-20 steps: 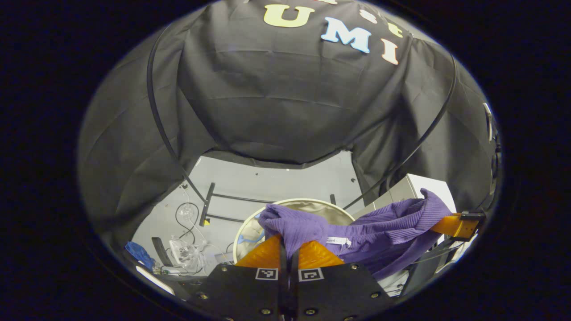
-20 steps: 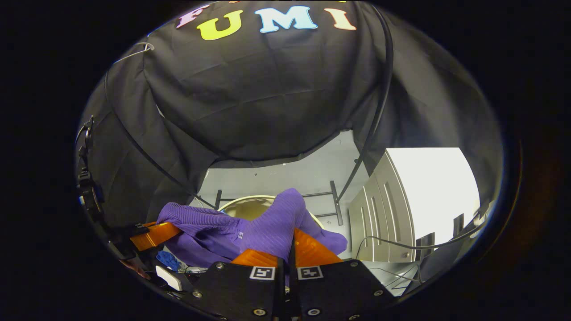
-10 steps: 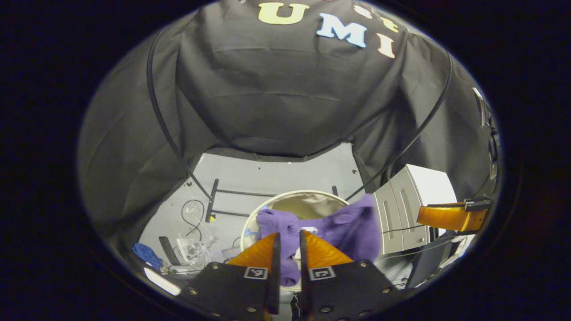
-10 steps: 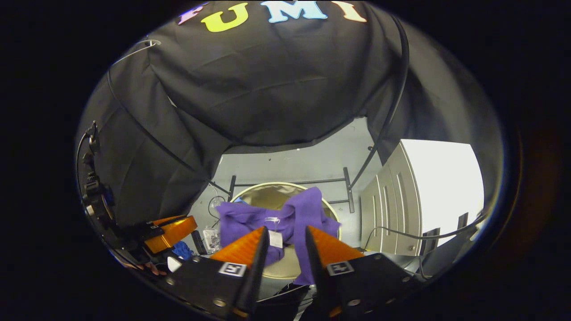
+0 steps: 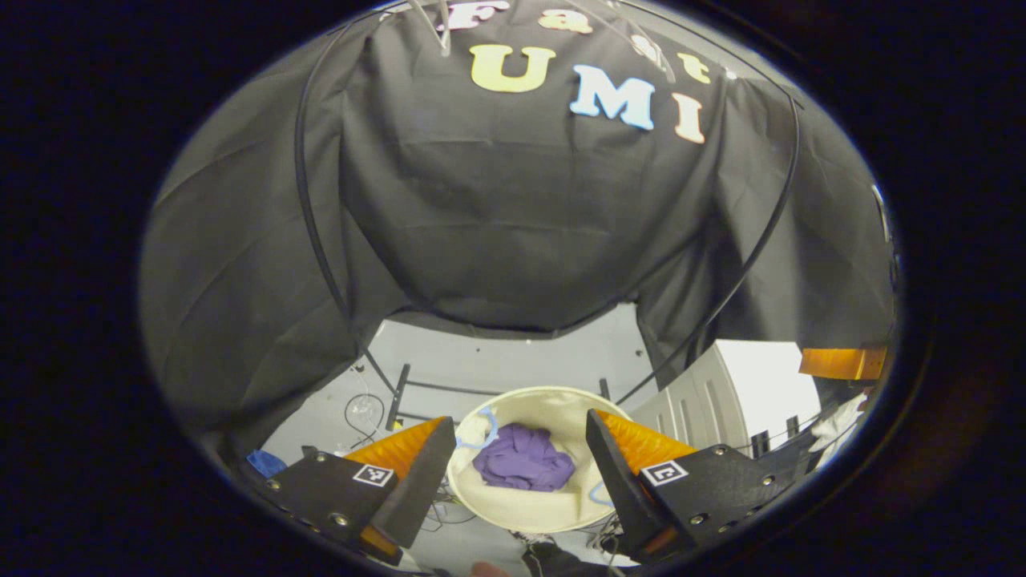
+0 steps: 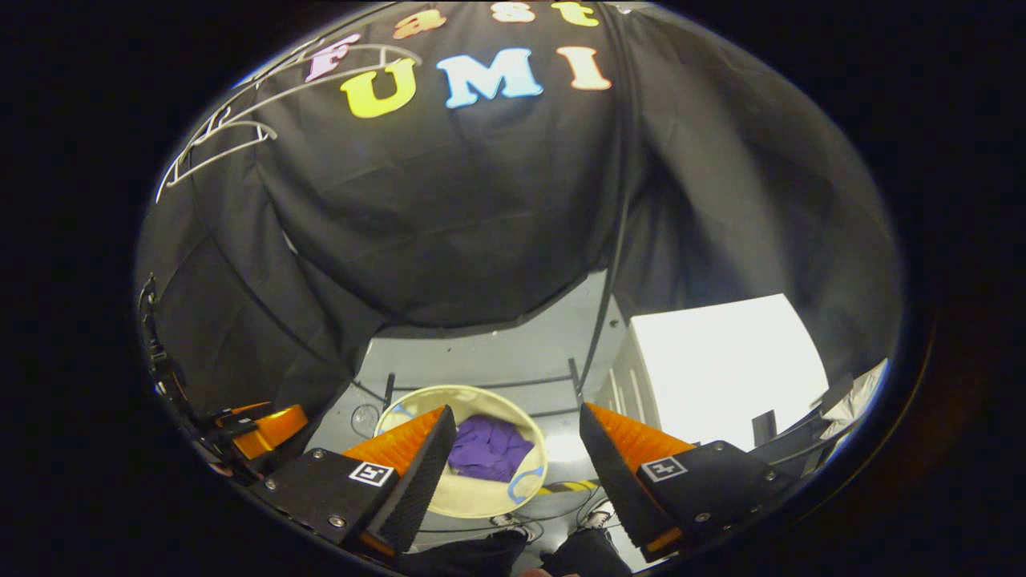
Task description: Grasp the clothes on the hanger with both hands and then place them into the laundry hamper below.
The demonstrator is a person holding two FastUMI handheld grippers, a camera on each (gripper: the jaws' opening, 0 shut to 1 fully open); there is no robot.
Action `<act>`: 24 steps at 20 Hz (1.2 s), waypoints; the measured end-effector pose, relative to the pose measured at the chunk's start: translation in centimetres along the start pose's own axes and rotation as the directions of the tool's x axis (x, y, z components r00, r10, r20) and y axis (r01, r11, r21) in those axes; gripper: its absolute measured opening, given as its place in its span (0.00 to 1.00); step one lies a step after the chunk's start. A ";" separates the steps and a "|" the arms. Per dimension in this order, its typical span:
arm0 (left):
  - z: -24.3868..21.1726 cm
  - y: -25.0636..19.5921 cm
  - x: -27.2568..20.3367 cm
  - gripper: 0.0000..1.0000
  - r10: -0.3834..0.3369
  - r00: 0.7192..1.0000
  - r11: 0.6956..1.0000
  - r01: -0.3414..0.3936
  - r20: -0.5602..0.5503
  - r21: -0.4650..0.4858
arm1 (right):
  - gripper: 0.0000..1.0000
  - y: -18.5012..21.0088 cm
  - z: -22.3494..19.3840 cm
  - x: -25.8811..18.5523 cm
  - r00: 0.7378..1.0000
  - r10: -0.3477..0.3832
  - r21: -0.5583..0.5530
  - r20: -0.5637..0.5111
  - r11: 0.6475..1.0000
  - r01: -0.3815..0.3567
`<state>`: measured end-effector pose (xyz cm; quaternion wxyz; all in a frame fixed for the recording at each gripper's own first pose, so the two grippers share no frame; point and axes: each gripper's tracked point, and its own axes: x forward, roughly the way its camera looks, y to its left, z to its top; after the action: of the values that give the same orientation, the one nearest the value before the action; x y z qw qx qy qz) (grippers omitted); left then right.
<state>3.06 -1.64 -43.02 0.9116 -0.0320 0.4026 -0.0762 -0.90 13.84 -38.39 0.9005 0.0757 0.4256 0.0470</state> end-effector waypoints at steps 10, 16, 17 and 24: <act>18.1 -8.1 -15.8 0.97 0.099 0.932 0.993 -0.072 0.349 -0.089 | 0.92 -14.3 14.5 -10.6 0.892 -0.045 -0.030 0.450 0.997 0.066; 26.3 -15.8 -26.3 0.99 0.115 0.783 0.993 -0.087 0.611 -0.074 | 0.92 -20.4 21.7 -16.8 0.782 -0.013 -0.021 0.624 0.999 0.033; 26.7 -16.6 -28.2 0.99 0.123 0.753 0.992 -0.099 0.646 -0.075 | 0.92 -21.3 22.9 -17.6 0.761 -0.014 -0.027 0.648 0.999 0.041; 27.3 -18.1 -37.2 0.99 0.177 0.580 0.982 -0.163 0.795 -0.099 | 0.95 -21.6 27.0 -21.4 0.668 0.046 -0.027 0.743 0.999 -0.039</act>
<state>-3.53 -13.41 4.60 0.9977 -0.0311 -0.0473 0.0370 6.85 -13.19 -9.00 0.9947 0.0944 0.0201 0.0349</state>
